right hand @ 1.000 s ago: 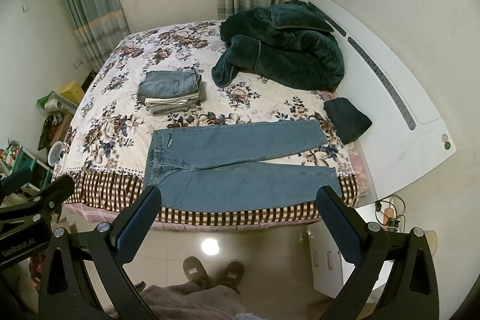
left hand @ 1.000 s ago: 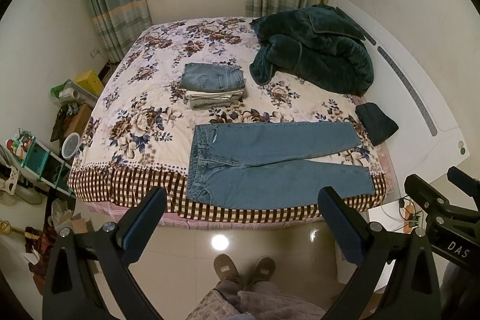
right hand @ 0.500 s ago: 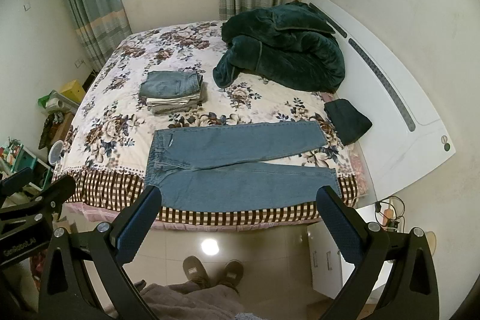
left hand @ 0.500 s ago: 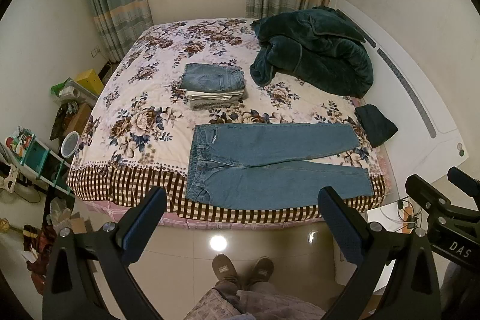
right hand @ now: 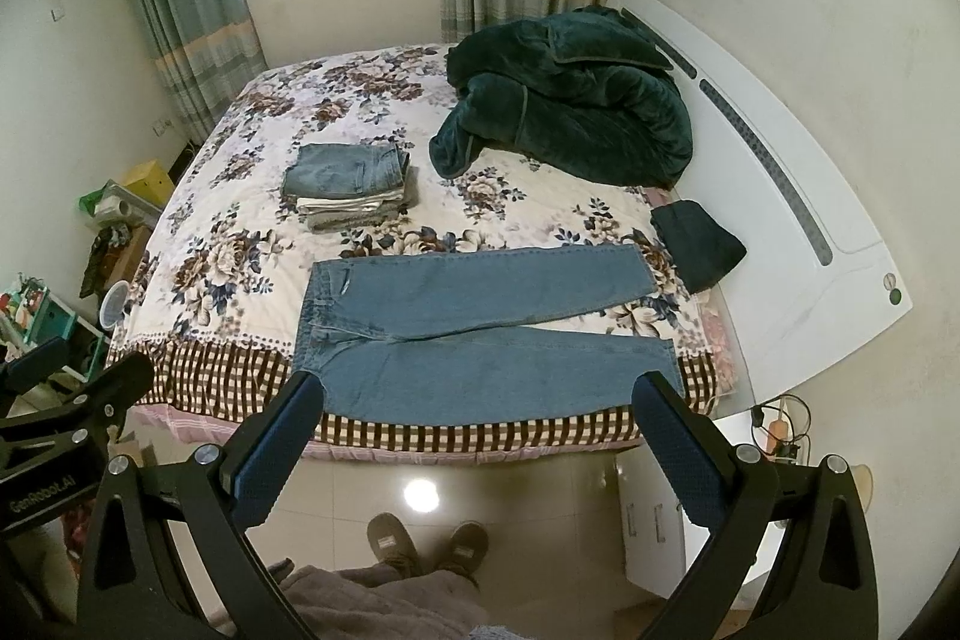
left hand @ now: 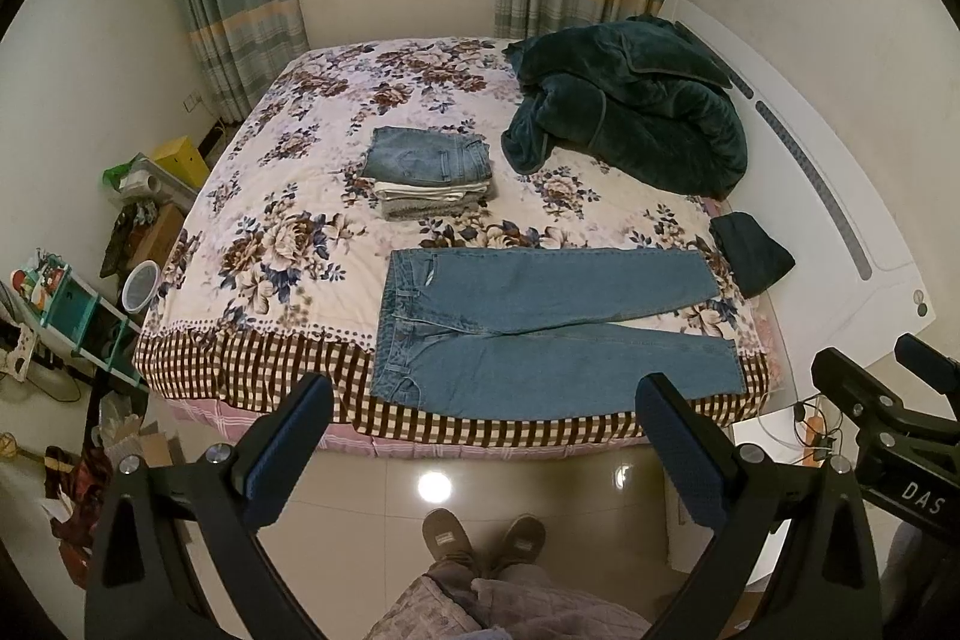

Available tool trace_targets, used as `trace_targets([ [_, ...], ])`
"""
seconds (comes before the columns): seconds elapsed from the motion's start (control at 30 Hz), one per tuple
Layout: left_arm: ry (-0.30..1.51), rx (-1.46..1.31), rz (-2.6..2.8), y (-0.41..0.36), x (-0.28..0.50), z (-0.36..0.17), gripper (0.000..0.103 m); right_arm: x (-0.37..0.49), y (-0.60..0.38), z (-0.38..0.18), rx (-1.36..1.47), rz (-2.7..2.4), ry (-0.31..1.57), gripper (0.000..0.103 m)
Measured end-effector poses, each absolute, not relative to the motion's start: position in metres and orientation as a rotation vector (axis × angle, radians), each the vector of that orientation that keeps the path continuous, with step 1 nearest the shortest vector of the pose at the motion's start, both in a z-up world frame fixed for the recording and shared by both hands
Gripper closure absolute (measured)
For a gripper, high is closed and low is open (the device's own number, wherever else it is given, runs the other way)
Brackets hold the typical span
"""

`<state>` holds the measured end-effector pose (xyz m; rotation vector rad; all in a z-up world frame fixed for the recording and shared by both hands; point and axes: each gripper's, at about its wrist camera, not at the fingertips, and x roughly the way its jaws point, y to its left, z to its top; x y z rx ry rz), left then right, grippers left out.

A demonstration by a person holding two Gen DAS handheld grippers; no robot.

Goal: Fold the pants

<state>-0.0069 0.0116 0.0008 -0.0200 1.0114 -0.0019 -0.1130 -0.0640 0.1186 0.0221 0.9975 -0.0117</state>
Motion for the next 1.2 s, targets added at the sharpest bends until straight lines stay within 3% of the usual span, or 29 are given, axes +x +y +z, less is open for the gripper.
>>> trace_targets([
  [0.9, 1.011, -0.031, 0.023, 0.007, -0.006, -0.003, 0.0, -0.109, -0.05, 0.131, 0.027, 0.009, 1.019, 0.0],
  [1.2, 0.953, -0.024, 0.172, -0.001, 0.04, -0.038, 0.0, -0.061, -0.099, 0.072, 0.086, -0.069, 1.02, 0.0],
])
